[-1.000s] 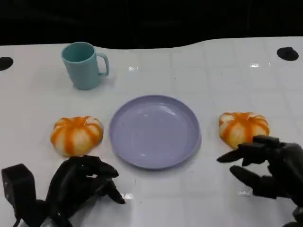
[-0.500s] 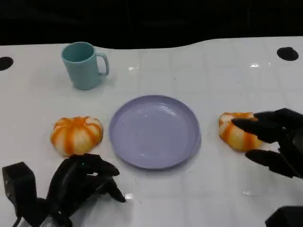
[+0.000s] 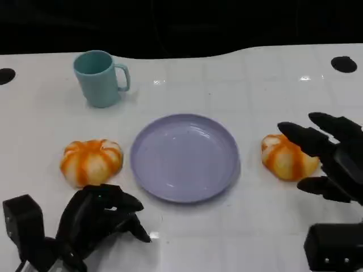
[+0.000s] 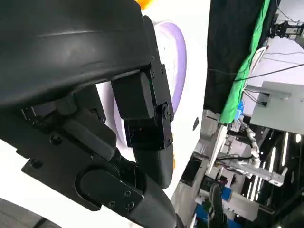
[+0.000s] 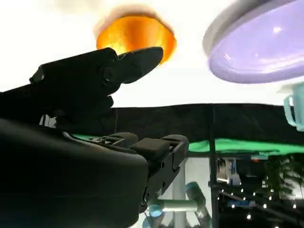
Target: Grasp the bread from the table and place it into the plate.
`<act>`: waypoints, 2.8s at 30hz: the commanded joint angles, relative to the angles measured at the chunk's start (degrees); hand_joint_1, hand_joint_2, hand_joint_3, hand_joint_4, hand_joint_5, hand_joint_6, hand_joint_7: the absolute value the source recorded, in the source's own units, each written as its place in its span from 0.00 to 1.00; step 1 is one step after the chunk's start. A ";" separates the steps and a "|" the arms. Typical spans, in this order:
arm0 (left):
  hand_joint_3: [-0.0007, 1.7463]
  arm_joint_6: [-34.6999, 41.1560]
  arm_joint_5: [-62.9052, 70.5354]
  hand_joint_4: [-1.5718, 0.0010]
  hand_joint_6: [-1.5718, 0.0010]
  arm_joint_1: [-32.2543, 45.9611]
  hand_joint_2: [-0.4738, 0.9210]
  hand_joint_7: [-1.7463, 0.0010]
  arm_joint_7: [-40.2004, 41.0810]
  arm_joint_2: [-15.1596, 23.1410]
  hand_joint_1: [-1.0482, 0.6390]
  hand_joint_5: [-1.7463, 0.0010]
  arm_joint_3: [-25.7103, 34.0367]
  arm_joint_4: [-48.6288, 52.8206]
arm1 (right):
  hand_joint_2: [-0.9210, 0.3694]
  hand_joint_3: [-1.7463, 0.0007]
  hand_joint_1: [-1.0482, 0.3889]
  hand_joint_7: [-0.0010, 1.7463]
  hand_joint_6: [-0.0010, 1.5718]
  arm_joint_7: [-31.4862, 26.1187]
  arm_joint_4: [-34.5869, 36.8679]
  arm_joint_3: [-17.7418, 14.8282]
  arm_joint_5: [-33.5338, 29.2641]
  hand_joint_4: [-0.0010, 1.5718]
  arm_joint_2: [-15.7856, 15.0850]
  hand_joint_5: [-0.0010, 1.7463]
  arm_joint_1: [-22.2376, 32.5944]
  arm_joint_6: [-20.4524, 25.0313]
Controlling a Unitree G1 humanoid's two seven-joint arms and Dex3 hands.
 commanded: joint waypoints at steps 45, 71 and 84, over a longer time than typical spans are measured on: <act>0.00 1.49 -0.12 0.00 0.00 1.47 0.85 0.88 0.17 0.58 0.00 0.66 0.00 -2.27 | 0.04 1.00 0.59 0.09 0.63 -19.80 55.93 18.41 0.92 0.69 9.51 0.19 -29.03 -2.57; 0.00 1.17 0.08 0.00 0.00 1.72 0.86 0.88 0.08 0.88 0.00 0.66 -0.29 -2.48 | 0.46 0.29 0.70 0.92 0.52 -38.65 59.80 19.33 4.06 0.62 10.51 1.00 -33.79 -13.78; 0.00 2.02 -0.45 0.00 0.00 2.18 0.85 0.88 -0.30 0.80 0.00 0.66 -0.10 -3.26 | 0.56 0.16 0.70 0.90 0.54 -27.30 47.91 15.98 9.02 0.63 10.97 1.00 -34.30 -19.88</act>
